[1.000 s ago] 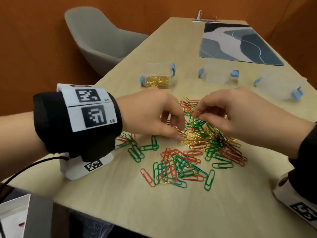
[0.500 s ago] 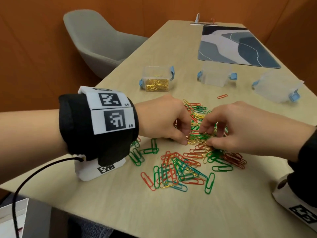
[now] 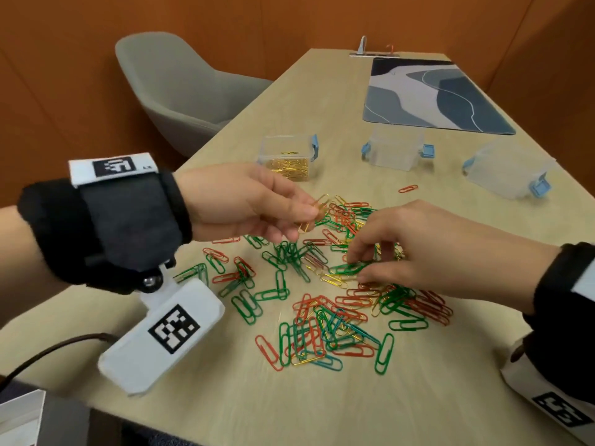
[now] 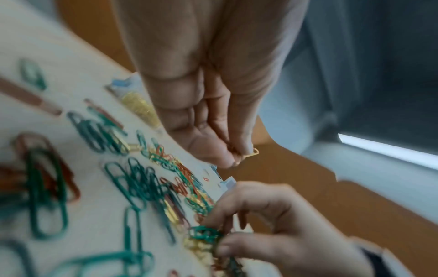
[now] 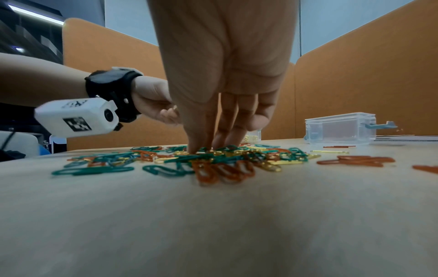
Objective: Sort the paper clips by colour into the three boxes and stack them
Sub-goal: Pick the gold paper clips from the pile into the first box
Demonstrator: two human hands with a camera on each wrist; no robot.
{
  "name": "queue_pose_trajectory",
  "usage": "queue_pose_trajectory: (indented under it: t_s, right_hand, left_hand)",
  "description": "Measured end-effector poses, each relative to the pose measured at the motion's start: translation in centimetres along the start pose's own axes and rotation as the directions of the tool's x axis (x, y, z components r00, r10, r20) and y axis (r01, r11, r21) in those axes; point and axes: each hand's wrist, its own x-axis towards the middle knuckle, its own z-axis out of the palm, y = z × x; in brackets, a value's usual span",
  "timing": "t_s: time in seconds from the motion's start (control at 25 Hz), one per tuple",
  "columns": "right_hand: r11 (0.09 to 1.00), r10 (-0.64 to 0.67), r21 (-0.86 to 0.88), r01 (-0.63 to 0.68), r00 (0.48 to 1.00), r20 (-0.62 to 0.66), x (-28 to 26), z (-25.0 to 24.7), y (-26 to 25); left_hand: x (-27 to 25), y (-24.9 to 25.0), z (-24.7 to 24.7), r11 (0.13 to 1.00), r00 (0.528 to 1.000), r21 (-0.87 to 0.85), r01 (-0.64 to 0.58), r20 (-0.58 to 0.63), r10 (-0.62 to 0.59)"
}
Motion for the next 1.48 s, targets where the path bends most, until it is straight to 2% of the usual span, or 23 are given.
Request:
queue_pose_trajectory:
  t_s: [0.08,0.16,0.24,0.32,0.44,0.48,0.52,0.56,0.6,0.64,0.68,0.76,0.84,1.0,1.12,1.24,1.48]
  right_hand:
    - [1.0,0.0,-0.018,0.001,1.0,0.004,0.2,0.2,0.0]
    - [1.0,0.011,-0.022,-0.011,1.0,-0.024,0.2,0.1,0.0]
    - [0.999,0.034,-0.029,-0.037,0.995,-0.097,0.2,0.0,0.1]
    - [0.995,0.078,-0.048,-0.088,0.981,-0.175,0.1,-0.2,0.3]
    - [0.985,0.158,-0.033,-0.17,0.958,-0.238,0.0,-0.3,0.5]
    - [0.983,0.176,-0.011,-0.184,0.956,-0.234,0.0,-0.3,0.5]
    - [0.983,0.183,0.008,-0.186,0.959,-0.217,-0.1,-0.3,0.5]
    - [0.984,0.178,0.021,-0.178,0.965,-0.192,-0.2,-0.4,0.5]
    - [0.986,0.17,0.024,-0.168,0.972,-0.162,-0.4,-0.5,0.5]
    - [0.987,0.163,0.026,-0.161,0.978,-0.13,-0.5,-0.6,0.4]
    - [0.986,0.164,0.031,-0.161,0.982,-0.099,-0.7,-0.7,0.4]
    - [0.984,0.172,0.043,-0.17,0.984,-0.05,-0.9,-0.9,0.4]
    - [0.982,0.183,0.039,-0.182,0.983,-0.019,-0.9,-0.9,0.5]
    - [0.984,0.177,-0.009,-0.178,0.984,-0.034,-0.8,-0.9,0.5]
    - [0.984,0.174,0.042,-0.172,0.984,-0.049,-0.9,-1.0,0.4]
    - [0.982,0.186,0.023,-0.187,0.982,0.011,-0.7,-0.8,0.2]
    - [0.985,0.175,0.002,-0.175,0.984,-0.03,-0.4,-0.7,0.3]
  left_hand:
    - [-0.2,-0.4,-0.3,0.962,0.994,-0.259,0.091,0.09,-0.069]
    - [-0.2,-0.8,-0.4,0.898,0.985,-0.418,0.14,0.148,-0.085]
    - [-0.1,-1.2,-0.2,0.855,0.98,-0.492,0.163,0.184,-0.081]
    - [-0.2,-1.1,0.3,0.855,0.976,-0.492,0.167,0.208,-0.071]
    - [0.1,-0.6,1.3,0.924,0.982,-0.345,0.163,0.147,-0.119]
    - [0.3,-0.5,1.8,0.978,0.99,-0.165,0.128,0.083,-0.116]
    - [0.4,-0.4,2.3,0.99,0.996,0.12,0.079,0.018,-0.082]
    - [0.5,-0.2,2.7,0.913,1.0,0.407,0.02,-0.001,-0.021]
    - [0.7,-0.1,3.0,0.787,0.999,0.614,-0.052,0.022,0.049]
    - [0.8,0.1,3.3,0.676,0.993,0.728,-0.113,0.066,0.095]
    - [0.9,0.3,3.5,0.605,0.988,0.782,-0.149,0.101,0.113]
    - [1.2,0.5,3.8,0.545,0.979,0.814,-0.199,0.138,0.151]
    - [1.5,0.4,3.9,0.545,0.973,0.809,-0.222,0.144,0.183]
    - [1.5,-0.1,3.6,0.601,0.965,0.77,-0.215,0.07,0.255]
    - [1.4,-0.3,3.2,0.63,0.971,0.749,-0.204,0.072,0.229]
    - [1.3,-0.6,3.1,0.638,0.971,0.742,-0.206,0.075,0.226]
    - [1.5,0.0,3.8,0.518,0.966,0.831,-0.201,0.081,0.245]
